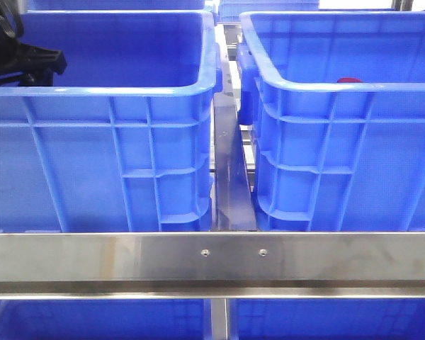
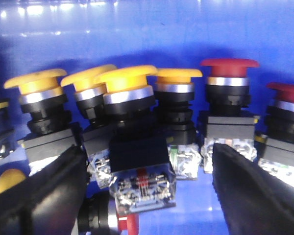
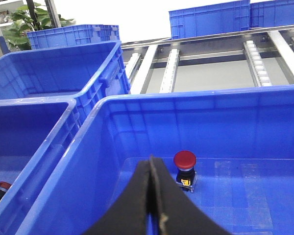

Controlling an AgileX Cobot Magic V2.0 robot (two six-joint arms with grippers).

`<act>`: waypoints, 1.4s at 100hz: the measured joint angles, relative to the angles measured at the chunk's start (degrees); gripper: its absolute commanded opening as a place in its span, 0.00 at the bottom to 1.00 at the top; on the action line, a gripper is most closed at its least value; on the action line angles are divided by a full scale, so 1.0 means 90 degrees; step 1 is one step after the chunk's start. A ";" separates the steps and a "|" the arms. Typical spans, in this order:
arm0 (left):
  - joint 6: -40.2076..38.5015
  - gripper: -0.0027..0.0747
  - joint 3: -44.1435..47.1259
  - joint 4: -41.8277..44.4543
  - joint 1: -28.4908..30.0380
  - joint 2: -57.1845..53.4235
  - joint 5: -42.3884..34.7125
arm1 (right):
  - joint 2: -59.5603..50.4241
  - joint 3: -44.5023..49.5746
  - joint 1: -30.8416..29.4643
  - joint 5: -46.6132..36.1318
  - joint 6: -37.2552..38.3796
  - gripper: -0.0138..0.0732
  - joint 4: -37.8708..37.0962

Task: Pick red and yellow buttons and place in box
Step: 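Lower the left gripper onto a yellow-capped push button, then grasp the yellow button with the left gripper and lift it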

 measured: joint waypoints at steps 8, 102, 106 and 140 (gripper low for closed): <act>0.0000 0.69 0.0000 0.0000 0.0000 0.0084 -0.0015 | 0.0000 0.0000 0.0000 0.0000 0.0000 0.08 0.0000; 0.0027 0.01 0.0000 0.0000 -0.0122 -0.0476 0.0320 | 0.0000 0.0000 0.0000 0.0071 -0.0001 0.08 0.0000; 0.0061 0.01 0.0000 0.0000 -0.0186 -0.0675 0.0407 | 0.0000 0.0000 0.0000 0.0071 -0.0001 0.08 0.0000; 0.0195 0.01 0.0161 0.0000 -0.1312 -0.2481 0.1215 | 0.0000 0.0000 0.0000 0.0071 -0.0001 0.08 0.0000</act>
